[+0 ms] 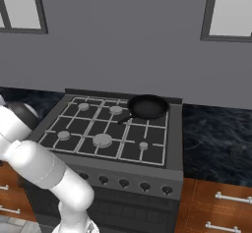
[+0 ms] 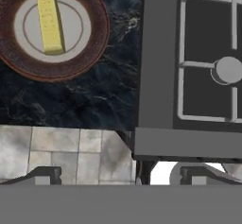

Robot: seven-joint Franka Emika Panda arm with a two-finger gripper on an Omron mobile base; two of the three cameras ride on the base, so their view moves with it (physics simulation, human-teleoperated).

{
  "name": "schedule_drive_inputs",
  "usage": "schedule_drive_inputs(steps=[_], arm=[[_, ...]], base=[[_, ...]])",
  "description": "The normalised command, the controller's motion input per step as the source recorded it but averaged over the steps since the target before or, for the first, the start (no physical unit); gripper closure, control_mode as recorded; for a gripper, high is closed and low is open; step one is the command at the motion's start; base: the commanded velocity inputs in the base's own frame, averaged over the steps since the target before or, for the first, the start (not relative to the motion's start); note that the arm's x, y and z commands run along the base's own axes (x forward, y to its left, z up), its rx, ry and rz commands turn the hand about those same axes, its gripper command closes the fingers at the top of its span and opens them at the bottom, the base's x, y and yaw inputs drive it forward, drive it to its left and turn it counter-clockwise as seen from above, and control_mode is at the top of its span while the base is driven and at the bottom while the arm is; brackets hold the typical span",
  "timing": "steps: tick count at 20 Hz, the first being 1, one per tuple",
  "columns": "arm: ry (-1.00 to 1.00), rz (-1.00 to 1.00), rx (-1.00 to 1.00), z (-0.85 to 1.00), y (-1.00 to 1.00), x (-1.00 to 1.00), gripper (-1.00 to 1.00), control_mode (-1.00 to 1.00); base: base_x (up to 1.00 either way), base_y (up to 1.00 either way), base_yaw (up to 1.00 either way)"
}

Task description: Pick up the butter stick and place it in the pan. Then turn on the burner for the pan.

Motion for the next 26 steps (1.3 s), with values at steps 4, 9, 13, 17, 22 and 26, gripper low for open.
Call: schedule_drive_inputs(steps=[4,9,13,17,22,26], arm=[[0.0,0.0,0.06,-0.43,0.0,0.33,-1.0,-1.0],[0.0,0.0,0.0,-0.24,0.12,0.19,-1.0,-1.0],[0.03,0.0,0.02,-0.12,0.3,0.22,-1.0,-1.0],[0.0,0.0,0.06,-0.31,0.18,0.15,-1.0,-1.0],[-0.01,0.0,0.02,-0.27,0.19,0.22,-1.0,-1.0],[-0.03,0.02,0.0,-0.27,0.2,0.15,-1.0,-1.0]], base=[[0.0,0.0,0.0],[0.0,0.0,0.0],[0.0,0.0,0.0],[0.0,0.0,0.0],[0.0,0.0,0.0],[0.0,0.0,0.0]])
